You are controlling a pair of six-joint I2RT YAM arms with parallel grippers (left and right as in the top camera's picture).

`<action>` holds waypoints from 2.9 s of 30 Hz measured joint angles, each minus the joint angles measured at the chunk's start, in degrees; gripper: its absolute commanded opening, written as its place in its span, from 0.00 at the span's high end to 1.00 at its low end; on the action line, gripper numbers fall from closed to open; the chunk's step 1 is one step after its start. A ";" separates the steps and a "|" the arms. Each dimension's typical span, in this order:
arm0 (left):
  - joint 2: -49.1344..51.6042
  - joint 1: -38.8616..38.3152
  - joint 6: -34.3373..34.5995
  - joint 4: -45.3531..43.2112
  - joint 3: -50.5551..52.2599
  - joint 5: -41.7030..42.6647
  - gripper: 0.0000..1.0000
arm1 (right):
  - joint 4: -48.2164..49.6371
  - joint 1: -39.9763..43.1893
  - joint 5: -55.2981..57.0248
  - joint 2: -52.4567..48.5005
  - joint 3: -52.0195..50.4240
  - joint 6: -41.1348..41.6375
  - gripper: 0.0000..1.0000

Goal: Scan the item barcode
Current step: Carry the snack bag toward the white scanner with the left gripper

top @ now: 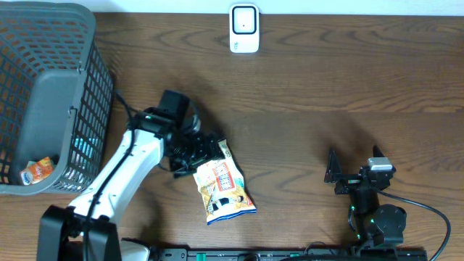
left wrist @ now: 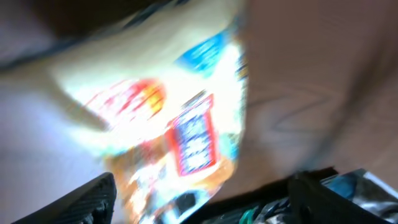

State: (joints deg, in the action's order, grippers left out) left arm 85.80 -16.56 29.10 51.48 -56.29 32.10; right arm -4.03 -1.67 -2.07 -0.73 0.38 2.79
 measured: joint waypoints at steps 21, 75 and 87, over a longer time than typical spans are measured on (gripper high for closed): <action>1.55 -0.15 -0.11 -14.69 10.69 -10.12 0.00 | 0.00 0.00 0.00 0.00 0.00 0.00 0.01; 19.69 -9.44 59.84 -81.35 2.47 -25.11 0.69 | 0.02 0.00 0.00 0.00 0.00 0.00 0.01; 19.69 -14.16 53.57 -87.84 2.49 -25.29 0.65 | 0.02 0.00 0.00 0.00 0.00 0.00 0.01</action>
State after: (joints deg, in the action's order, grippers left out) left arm 105.49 -30.72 82.67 -36.36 -53.80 6.81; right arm -4.01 -1.67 -2.07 -0.73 0.38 2.79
